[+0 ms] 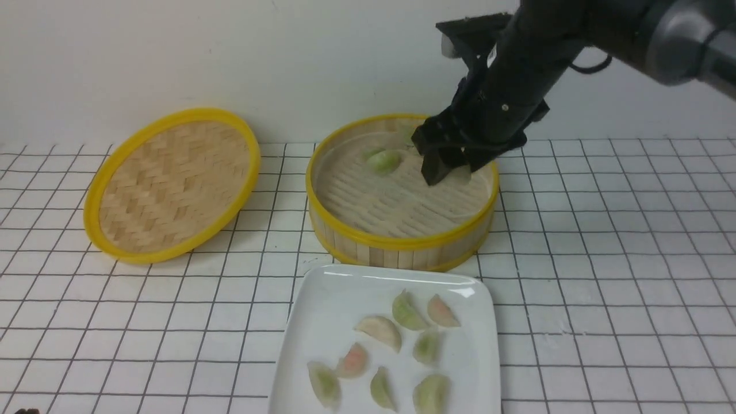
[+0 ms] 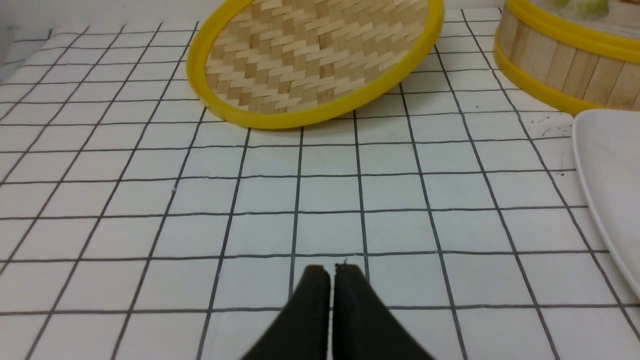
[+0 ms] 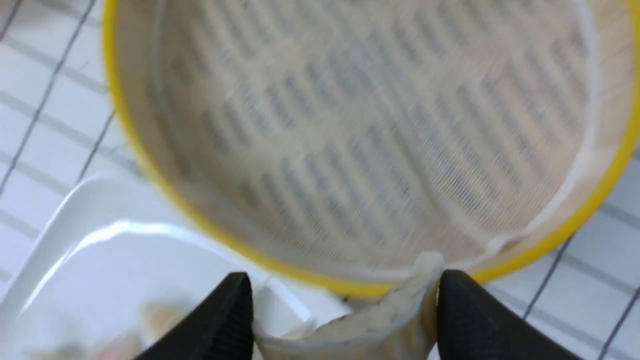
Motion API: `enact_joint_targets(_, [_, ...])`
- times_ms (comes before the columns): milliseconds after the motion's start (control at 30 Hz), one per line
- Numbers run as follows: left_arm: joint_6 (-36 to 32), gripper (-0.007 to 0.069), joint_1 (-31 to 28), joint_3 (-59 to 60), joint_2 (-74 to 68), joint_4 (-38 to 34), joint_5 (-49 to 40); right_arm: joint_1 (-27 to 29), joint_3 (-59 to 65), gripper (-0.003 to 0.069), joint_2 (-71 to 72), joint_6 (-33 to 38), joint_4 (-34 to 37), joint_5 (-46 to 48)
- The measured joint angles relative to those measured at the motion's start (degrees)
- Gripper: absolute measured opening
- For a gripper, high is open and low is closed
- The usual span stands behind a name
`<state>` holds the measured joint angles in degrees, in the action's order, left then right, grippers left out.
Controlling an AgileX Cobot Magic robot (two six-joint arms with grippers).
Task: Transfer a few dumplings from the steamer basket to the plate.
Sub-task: Use the right arm to put the dumpling into the plate
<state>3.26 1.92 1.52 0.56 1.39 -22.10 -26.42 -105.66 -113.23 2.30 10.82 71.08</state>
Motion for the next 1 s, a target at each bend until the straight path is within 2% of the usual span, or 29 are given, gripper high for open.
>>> enact_joint_targets(67, [0.00,-0.0006,0.00,0.00,0.00,0.00,0.00,-2.62,10.42,0.0427,4.83,-1.76,1.50,0.18])
enact_joint_targets(167, [0.00,-0.0006,0.00,0.00,0.00,0.00,0.00,-4.72,17.39,0.0427,5.32,-2.30,1.58,-0.03])
enact_joint_targets(267, [0.00,-0.0006,0.00,0.00,0.00,0.00,0.00,-7.79,24.02,0.0427,3.82,-2.69,1.90,-5.13])
enact_joint_targets(400, [0.00,-0.0006,0.00,0.00,0.00,0.00,0.00,-11.44,25.97,0.0427,2.26,-2.30,2.73,-9.61])
enact_joint_targets(533, [0.00,-0.0006,0.00,0.00,0.00,0.00,0.00,-12.77,26.02,0.0427,1.77,-1.79,2.67,-12.70])
enact_joint_targets(700, [0.00,-0.0006,0.00,0.00,0.00,0.00,0.00,-12.83,26.02,0.0552,1.72,-4.46,1.97,-12.72])
enact_joint_targets(733, [0.00,-0.0006,0.00,0.00,0.00,0.00,0.00,-12.89,25.95,0.0559,1.72,-4.46,1.73,-12.60])
enact_joint_targets(767, [0.00,-0.0006,0.00,0.00,0.00,0.00,0.00,-12.89,25.33,0.0592,1.72,-4.66,0.85,-10.88])
enact_joint_targets(833, [0.00,-0.0006,0.00,0.00,0.00,0.00,0.00,-12.89,23.36,0.0615,1.77,-4.80,-0.41,-7.19])
enact_joint_targets(933, [0.00,-0.0006,0.00,0.00,0.00,0.00,0.00,-12.89,19.69,0.0592,2.77,-3.71,-1.68,-2.67])
enact_joint_targets(1000, [0.00,-0.0006,0.00,0.00,0.00,0.00,0.00,-12.89,18.08,0.0514,5.81,-3.33,-3.13,-1.89])
